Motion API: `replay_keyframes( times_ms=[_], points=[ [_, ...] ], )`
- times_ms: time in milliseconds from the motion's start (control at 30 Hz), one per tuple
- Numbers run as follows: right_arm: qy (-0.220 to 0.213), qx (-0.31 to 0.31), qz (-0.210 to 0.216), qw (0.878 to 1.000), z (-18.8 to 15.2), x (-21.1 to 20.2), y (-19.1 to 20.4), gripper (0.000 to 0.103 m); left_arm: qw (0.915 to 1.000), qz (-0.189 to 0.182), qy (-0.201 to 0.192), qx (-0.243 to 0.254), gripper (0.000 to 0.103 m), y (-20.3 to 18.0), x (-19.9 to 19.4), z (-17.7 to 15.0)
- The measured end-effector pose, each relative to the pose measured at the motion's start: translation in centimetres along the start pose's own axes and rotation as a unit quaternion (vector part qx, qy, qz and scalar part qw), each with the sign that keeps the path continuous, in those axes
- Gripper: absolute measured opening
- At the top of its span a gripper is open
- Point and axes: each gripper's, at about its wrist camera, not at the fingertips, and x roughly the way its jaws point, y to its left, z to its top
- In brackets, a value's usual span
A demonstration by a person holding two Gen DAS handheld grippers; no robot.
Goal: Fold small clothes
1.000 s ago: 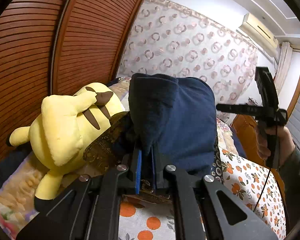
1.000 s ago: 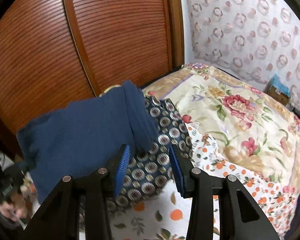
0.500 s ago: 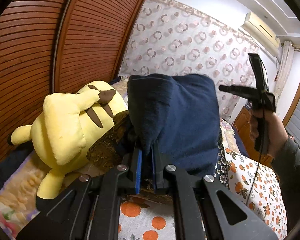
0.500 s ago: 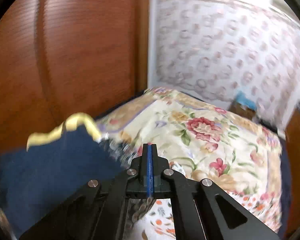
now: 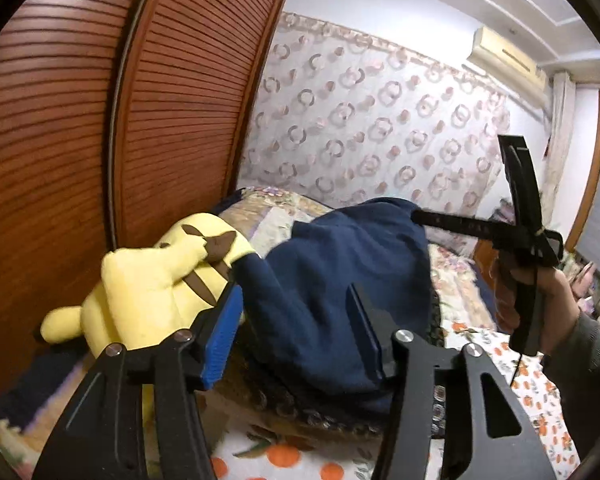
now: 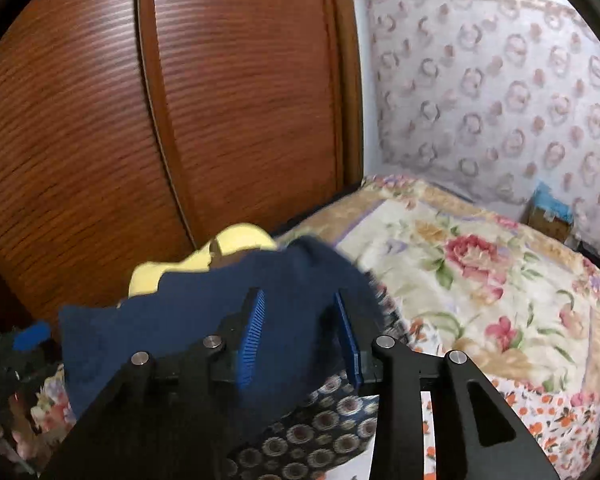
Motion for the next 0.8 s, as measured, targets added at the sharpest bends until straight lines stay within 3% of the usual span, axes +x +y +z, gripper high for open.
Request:
replay_keyframes(
  times_ms=[133, 300, 433, 633, 733, 800],
  points=[
    [0.052, 0.018, -0.015, 0.998, -0.8, 4.2, -1.1, 0.04, 0.9999, 0.003, 0.006, 0.014, 0.055, -0.2, -0.1, 0.3],
    [0.051, 0.058, -0.015, 0.997, -0.3, 5.4, -2.7, 0.041, 0.9989, 0.001, 0.017, 0.043, 0.055, -1.4, -1.1, 0.1],
    [0.028, 0.053, -0.031, 0.998, -0.3, 2.0, -1.8, 0.041, 0.9976, -0.007, 0.022, 0.066, 0.057, -2.6, -2.1, -0.3],
    [-0.016, 0.056, -0.057, 0.997, -4.5, -6.4, 1.7, 0.041, 0.9937, -0.021, 0.038, 0.103, 0.059, -5.4, -3.5, -1.2],
    [-0.032, 0.063, -0.064, 0.995, -7.5, -11.0, 3.1, 0.041, 0.9917, -0.038, 0.037, 0.117, 0.079, -7.1, -4.6, -1.7],
    [-0.041, 0.065, -0.073, 0.994, -9.3, -13.6, 4.1, 0.041, 0.9893, -0.044, 0.032, 0.135, 0.082, -8.3, -5.5, -2.2]
  ],
)
